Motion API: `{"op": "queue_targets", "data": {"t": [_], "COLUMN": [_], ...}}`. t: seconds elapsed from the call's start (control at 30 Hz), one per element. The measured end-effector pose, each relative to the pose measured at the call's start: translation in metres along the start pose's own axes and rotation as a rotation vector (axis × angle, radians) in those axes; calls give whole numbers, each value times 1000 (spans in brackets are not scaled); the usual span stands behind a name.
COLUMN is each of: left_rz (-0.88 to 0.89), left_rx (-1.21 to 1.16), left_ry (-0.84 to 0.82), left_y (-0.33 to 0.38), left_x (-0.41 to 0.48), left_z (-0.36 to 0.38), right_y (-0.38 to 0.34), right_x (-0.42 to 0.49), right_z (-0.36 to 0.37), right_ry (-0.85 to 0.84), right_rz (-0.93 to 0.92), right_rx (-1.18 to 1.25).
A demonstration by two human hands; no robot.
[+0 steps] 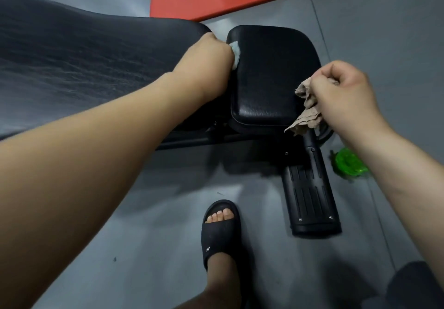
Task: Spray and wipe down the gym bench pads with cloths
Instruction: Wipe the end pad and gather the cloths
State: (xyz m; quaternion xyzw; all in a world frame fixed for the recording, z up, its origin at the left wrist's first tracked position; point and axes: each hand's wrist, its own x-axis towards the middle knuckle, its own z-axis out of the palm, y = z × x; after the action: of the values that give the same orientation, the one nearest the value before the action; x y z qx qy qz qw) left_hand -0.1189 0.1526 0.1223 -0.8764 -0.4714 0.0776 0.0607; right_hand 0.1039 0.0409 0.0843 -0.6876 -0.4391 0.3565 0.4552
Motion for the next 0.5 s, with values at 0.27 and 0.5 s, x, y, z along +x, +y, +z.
{"op": "queue_targets", "data": {"t": [0.27, 0.5], "left_rz": [175, 452], "left_rx": [-363, -224], "left_ry": [314, 277], "left_y": [38, 90], "left_x": [-82, -60], "left_z": [15, 27], "right_y": [8, 27], "right_x": [-2, 1], "right_z": [-20, -65], "right_ry": [-34, -45], "right_rz": [114, 368], "right_rx": [52, 87]}}
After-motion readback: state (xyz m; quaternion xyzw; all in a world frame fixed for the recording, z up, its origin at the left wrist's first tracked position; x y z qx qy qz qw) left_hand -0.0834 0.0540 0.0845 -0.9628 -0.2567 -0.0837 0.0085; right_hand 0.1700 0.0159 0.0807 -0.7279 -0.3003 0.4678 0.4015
